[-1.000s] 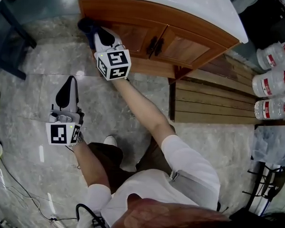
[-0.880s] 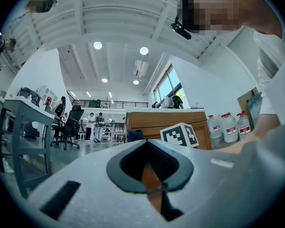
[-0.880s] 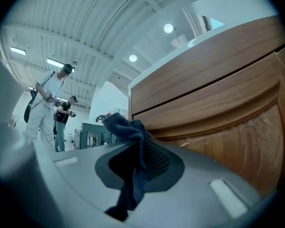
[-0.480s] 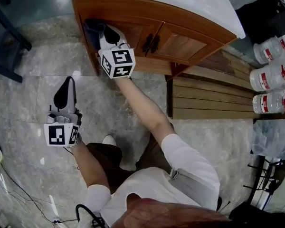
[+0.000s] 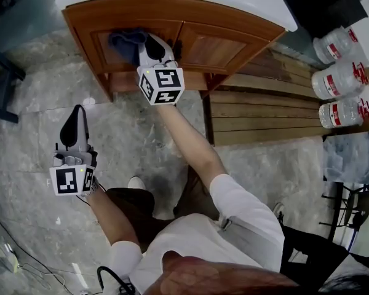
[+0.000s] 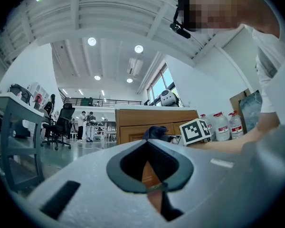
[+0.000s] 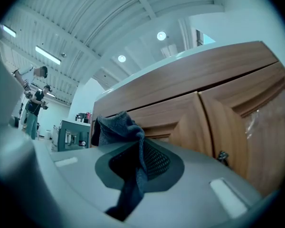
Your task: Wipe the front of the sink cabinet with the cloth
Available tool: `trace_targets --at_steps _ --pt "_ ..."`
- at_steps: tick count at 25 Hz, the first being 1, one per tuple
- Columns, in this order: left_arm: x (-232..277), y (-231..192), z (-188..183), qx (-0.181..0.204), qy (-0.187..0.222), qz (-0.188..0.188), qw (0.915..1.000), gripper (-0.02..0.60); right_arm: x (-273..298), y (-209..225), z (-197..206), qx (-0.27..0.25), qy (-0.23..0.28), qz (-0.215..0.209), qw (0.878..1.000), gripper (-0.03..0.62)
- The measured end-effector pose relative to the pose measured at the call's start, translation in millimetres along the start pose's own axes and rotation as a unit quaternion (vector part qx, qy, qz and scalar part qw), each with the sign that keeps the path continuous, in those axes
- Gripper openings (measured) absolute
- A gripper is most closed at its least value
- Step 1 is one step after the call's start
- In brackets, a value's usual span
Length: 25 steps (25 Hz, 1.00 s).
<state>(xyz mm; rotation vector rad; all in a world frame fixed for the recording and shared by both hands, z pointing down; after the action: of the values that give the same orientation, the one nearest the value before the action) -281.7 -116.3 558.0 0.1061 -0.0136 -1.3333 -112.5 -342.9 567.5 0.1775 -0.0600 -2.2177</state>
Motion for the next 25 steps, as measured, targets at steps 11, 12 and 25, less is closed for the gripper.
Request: trace_targets --at_steps 11,12,25 --pt "11 15 4 0.007 -0.008 0.017 0.9998 0.002 -43 54 -14 -0.017 0.013 0.050 0.999 0.029" --pt "11 16 4 0.009 -0.009 0.018 0.9998 0.002 -48 60 -15 -0.018 0.015 0.058 0.998 0.029" --pt "18 30 9 0.035 -0.031 0.034 0.9983 0.002 -118 180 -23 -0.012 0.028 0.197 0.980 0.029"
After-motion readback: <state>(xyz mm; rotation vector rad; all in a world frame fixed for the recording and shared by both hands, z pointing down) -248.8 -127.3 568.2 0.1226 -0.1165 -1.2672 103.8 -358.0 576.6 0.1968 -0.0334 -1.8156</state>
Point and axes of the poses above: the fingertips, and each gripper's own axes: x forward along the fingers, y to its right, z out of its underside, the point moved 6 cm from there along -x, backward along the fingers, and after that the axes turned 4 degrees about -y, right-handed, at the moved point
